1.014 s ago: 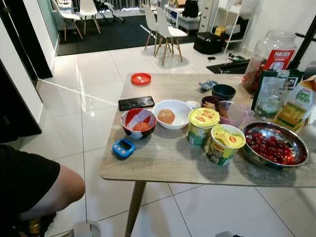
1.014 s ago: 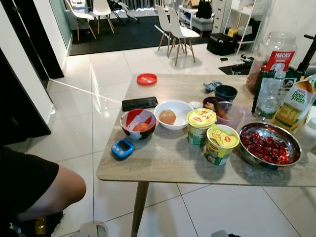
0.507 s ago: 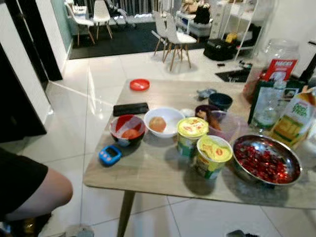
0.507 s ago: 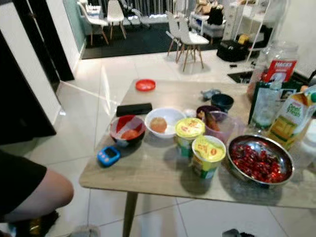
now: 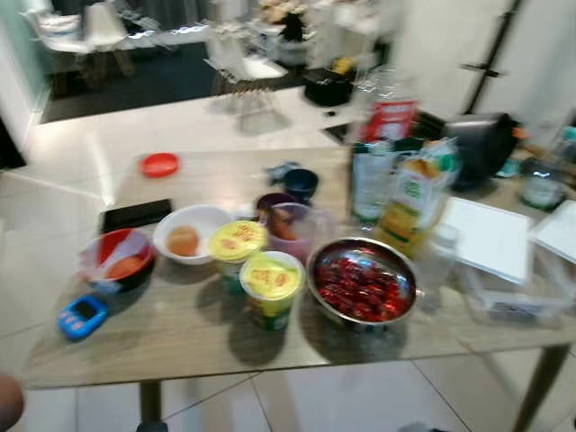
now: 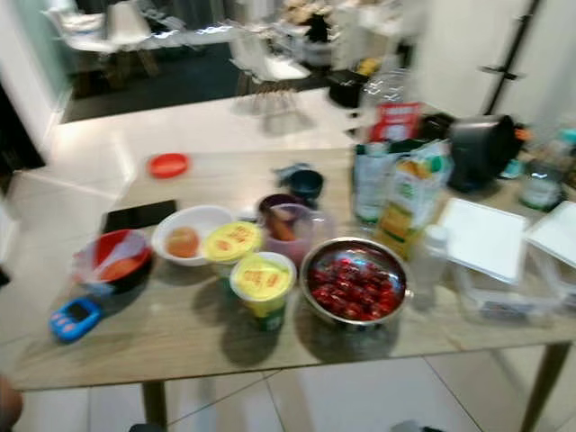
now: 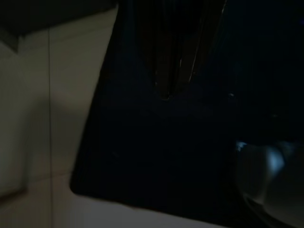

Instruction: Restocking fridge

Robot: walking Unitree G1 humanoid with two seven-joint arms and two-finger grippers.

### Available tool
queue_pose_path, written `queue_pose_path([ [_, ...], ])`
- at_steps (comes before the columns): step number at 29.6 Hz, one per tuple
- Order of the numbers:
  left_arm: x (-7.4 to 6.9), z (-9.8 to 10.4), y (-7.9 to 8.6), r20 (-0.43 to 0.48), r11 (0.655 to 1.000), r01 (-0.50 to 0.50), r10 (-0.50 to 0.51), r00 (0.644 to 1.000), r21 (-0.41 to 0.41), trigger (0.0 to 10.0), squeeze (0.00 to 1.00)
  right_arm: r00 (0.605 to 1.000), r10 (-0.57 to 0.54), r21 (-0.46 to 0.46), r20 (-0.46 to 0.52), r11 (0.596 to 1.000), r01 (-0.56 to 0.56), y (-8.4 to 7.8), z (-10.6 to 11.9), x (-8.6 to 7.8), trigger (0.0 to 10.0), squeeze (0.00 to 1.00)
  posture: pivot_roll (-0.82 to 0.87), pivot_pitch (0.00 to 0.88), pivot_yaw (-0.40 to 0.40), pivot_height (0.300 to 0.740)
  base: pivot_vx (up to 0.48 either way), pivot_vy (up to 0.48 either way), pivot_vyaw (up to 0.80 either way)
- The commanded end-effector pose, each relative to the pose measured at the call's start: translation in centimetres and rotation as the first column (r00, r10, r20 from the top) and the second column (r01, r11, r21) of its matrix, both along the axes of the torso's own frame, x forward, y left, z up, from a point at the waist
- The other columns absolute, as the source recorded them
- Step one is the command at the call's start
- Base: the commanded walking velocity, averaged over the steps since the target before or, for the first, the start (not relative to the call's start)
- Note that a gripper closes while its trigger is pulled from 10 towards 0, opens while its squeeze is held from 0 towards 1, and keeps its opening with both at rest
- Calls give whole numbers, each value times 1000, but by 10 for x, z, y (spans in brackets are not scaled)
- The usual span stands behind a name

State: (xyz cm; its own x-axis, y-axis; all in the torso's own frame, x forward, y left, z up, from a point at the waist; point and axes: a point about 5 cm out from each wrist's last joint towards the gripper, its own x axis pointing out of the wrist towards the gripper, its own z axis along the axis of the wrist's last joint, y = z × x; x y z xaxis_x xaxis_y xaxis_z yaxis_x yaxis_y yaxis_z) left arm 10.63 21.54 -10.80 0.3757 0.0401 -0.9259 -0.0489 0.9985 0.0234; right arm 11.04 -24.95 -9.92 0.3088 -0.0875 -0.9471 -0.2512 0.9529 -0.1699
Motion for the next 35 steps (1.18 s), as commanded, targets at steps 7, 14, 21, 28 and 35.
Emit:
queue_pose_path([
  [7, -2, -1, -1, -10, 1000, 1, -1, 1000, -1, 10000, 0, 1000, 0, 27, 17, 1000, -1, 5, 0, 2, 10000, 0, -51, 0, 11, 740, 0, 0, 0],
  [14, -2, -1, -4, -18, 1000, 11, -11, 1000, -11, 10000, 0, 1000, 11, 51, 25, 999, -13, 22, -4, 5, 10000, 0, -51, 0, 11, 740, 0, -131, 0],
  [21, -4, -2, -5, -20, 999, -27, 26, 999, -17, 10000, 0, 999, 26, 76, 31, 997, -28, 41, -8, 5, 10000, 0, -50, 0, 12, 740, 0, -327, 0],
  [28, -6, -2, -1, -26, 1000, -15, 14, 1000, -9, 10000, 0, 999, 24, 67, 26, 997, -26, 24, -6, -3, 10000, 0, -48, 0, 12, 740, 0, 0, 0],
  [35, -10, -3, -2, -33, 1000, -22, 21, 999, -13, 10000, 0, 999, 21, 54, 28, 998, -22, 6, -2, -5, 10000, 0, -47, 0, 14, 740, 0, 0, 0],
])
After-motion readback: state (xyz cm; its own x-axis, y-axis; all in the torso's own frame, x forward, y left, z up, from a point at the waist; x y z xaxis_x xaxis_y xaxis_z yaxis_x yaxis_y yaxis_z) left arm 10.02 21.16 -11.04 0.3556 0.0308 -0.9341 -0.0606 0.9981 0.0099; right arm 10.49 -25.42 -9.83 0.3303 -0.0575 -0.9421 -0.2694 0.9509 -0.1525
